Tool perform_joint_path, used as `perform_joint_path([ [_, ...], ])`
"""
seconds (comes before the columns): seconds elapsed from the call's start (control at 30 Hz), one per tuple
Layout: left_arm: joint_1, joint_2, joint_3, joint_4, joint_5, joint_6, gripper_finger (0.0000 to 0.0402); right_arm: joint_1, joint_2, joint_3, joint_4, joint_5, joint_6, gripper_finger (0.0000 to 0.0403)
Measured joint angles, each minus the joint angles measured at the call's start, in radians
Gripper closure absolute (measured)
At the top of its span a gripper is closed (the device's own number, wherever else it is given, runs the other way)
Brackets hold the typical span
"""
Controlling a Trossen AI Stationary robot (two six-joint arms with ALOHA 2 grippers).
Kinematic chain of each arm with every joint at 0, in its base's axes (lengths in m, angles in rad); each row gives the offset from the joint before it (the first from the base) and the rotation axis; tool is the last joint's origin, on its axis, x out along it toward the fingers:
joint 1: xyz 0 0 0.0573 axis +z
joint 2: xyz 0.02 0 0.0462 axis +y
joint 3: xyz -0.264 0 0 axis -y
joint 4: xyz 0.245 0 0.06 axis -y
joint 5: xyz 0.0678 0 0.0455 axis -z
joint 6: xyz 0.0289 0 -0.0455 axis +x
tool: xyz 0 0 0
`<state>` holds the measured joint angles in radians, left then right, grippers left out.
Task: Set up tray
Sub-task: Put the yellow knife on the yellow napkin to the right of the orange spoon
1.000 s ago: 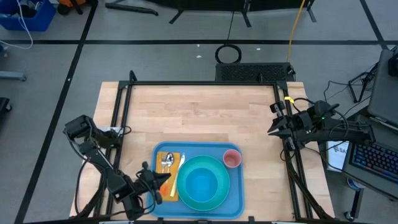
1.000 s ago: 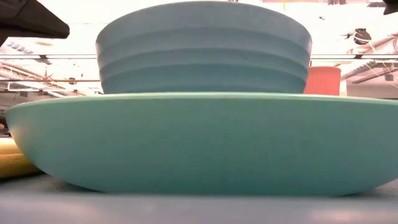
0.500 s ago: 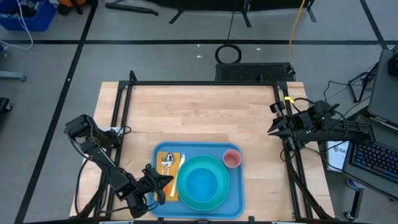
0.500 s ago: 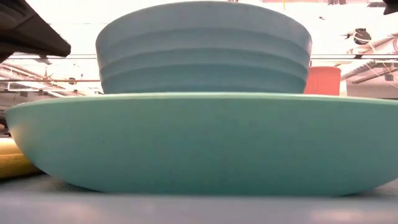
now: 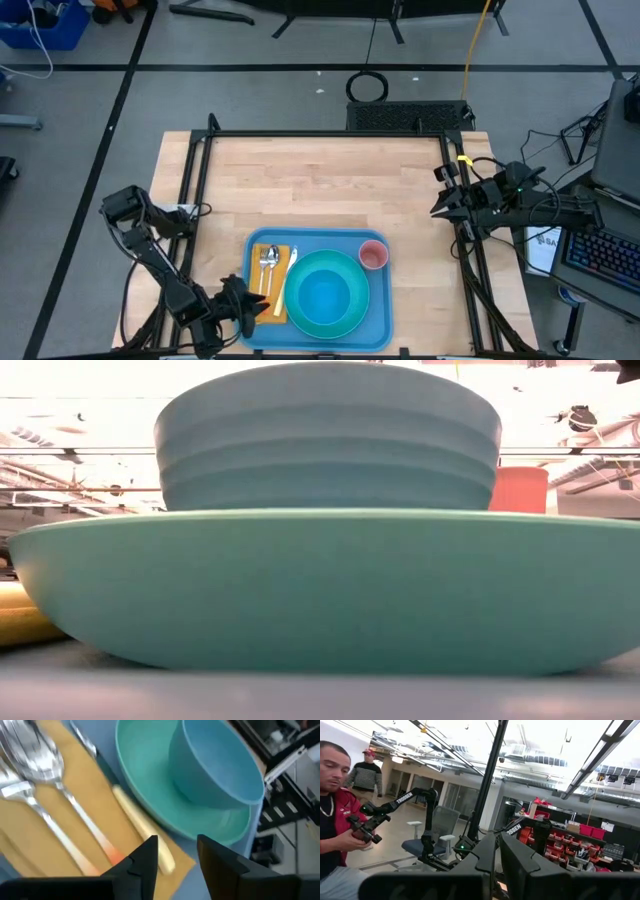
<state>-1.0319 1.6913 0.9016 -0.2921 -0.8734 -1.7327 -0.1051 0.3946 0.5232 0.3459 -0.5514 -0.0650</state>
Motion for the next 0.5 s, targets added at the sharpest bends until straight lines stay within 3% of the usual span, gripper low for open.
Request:
perform_joint_path([
  [0.5, 0.059, 0.003, 0.000, 0.002, 0.216, 0.017, 0.0259, 0.000, 0.000, 0.000, 0.000, 0.000, 0.000, 0.0384],
])
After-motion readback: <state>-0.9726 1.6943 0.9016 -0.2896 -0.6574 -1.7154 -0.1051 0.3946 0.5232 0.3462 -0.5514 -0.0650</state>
